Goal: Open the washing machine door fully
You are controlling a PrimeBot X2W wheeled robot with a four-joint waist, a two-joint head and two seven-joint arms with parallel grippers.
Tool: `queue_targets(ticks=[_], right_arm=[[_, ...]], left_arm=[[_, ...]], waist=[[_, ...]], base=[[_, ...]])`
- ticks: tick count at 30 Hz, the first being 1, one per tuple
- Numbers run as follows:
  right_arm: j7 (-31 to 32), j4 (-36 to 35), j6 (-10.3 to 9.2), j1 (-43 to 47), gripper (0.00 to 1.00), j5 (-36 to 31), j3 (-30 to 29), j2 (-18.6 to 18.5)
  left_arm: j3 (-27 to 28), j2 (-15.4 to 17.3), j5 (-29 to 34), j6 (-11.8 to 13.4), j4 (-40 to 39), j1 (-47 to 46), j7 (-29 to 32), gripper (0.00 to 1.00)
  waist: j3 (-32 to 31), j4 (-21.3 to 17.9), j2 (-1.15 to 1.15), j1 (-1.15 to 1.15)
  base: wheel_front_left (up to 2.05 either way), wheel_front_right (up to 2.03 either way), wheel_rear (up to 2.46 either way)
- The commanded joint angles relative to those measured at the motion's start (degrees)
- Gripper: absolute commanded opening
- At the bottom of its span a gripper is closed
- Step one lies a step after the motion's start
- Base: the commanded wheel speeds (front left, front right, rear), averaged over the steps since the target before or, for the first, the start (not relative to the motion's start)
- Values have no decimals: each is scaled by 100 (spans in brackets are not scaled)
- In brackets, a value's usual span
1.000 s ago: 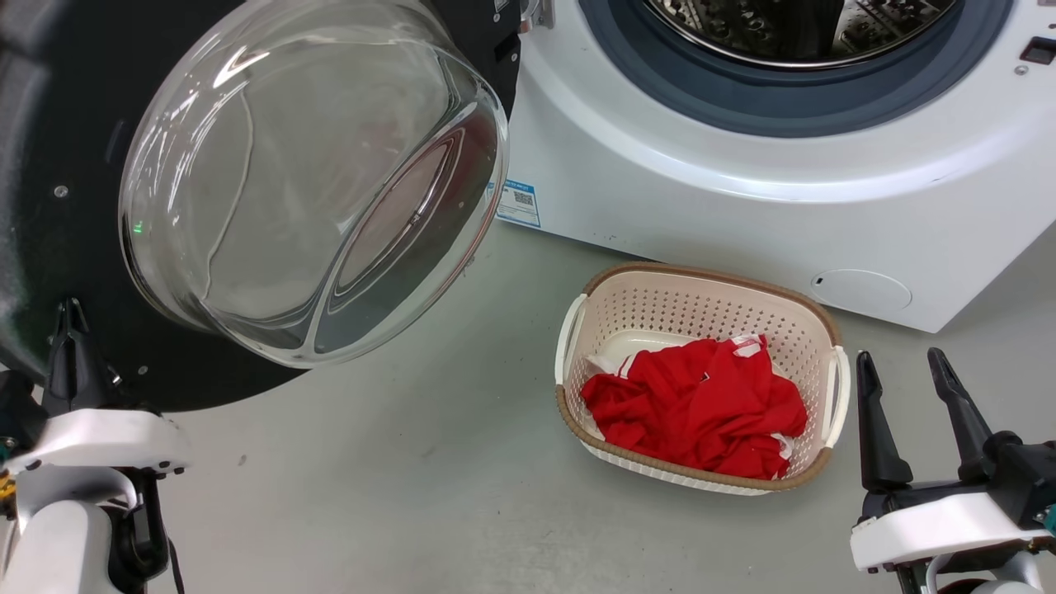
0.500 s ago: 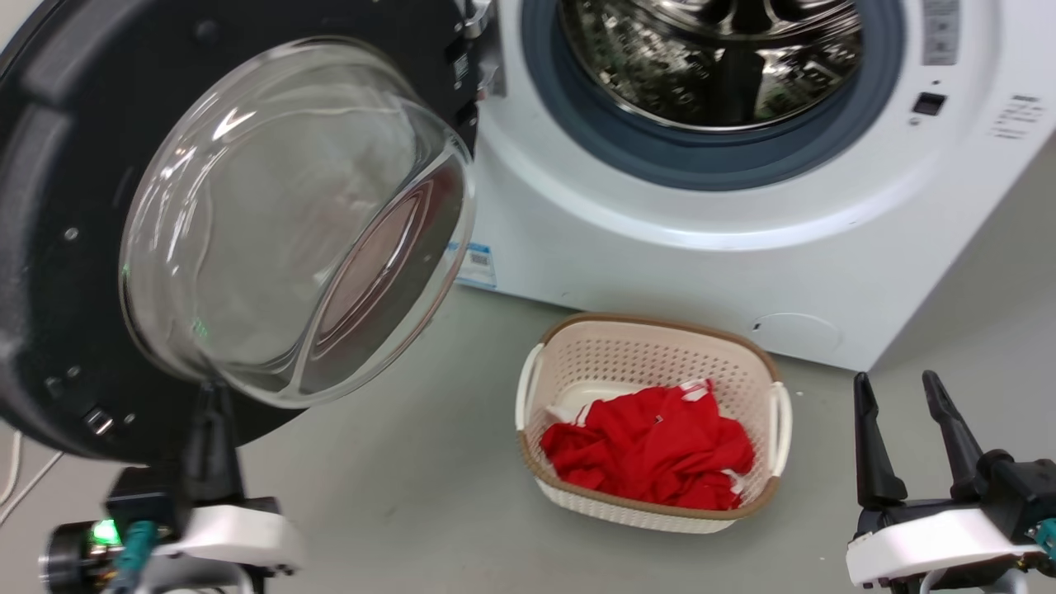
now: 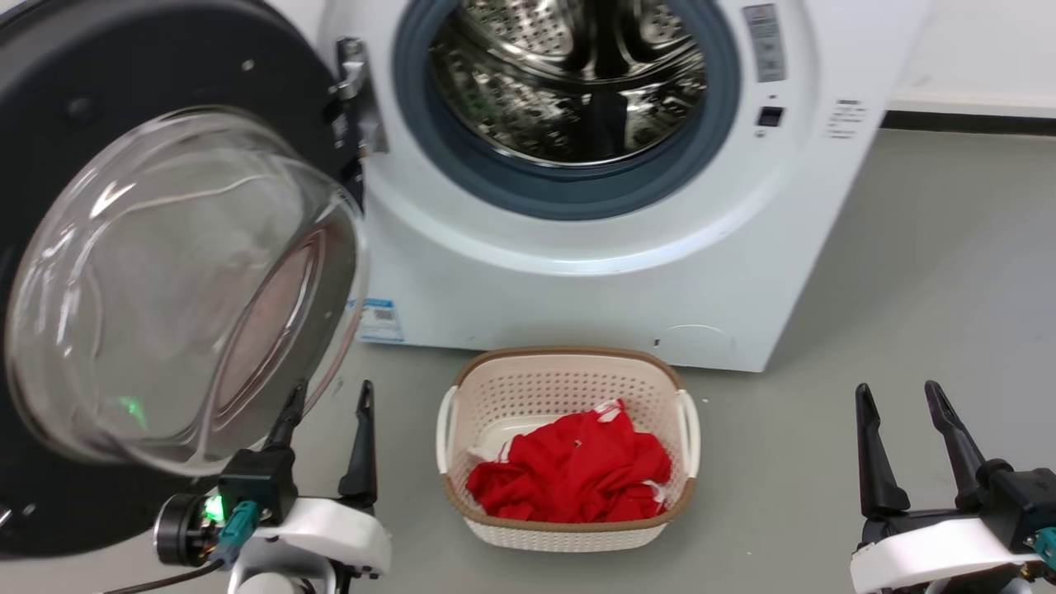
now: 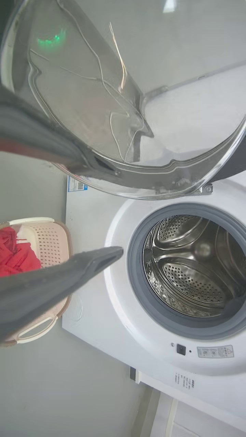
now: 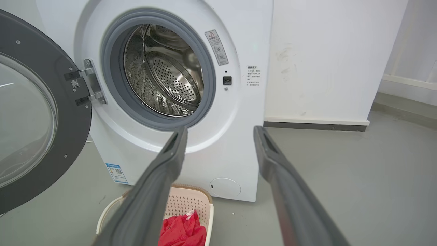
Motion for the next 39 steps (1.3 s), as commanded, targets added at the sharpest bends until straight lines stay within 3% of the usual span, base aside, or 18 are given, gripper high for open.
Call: queue_targets(ticks=[1, 12, 39], right_arm=[[15, -40, -4, 54, 100, -37, -3, 8], [115, -160, -4, 149, 100, -90, -32, 9], [73, -102, -4, 137, 100, -6, 52, 8]], left_arm=[[-34, -51, 53, -27, 67, -114, -21, 100], [-48, -244, 194, 14, 308, -299, -59, 100], [403, -451, 515, -16, 127, -77, -57, 100]], waist=[[-101, -259, 0, 0], [-200, -735, 0, 0], [-173, -618, 0, 0]], base=[[0, 0, 0], [0, 0, 0], [0, 0, 0]])
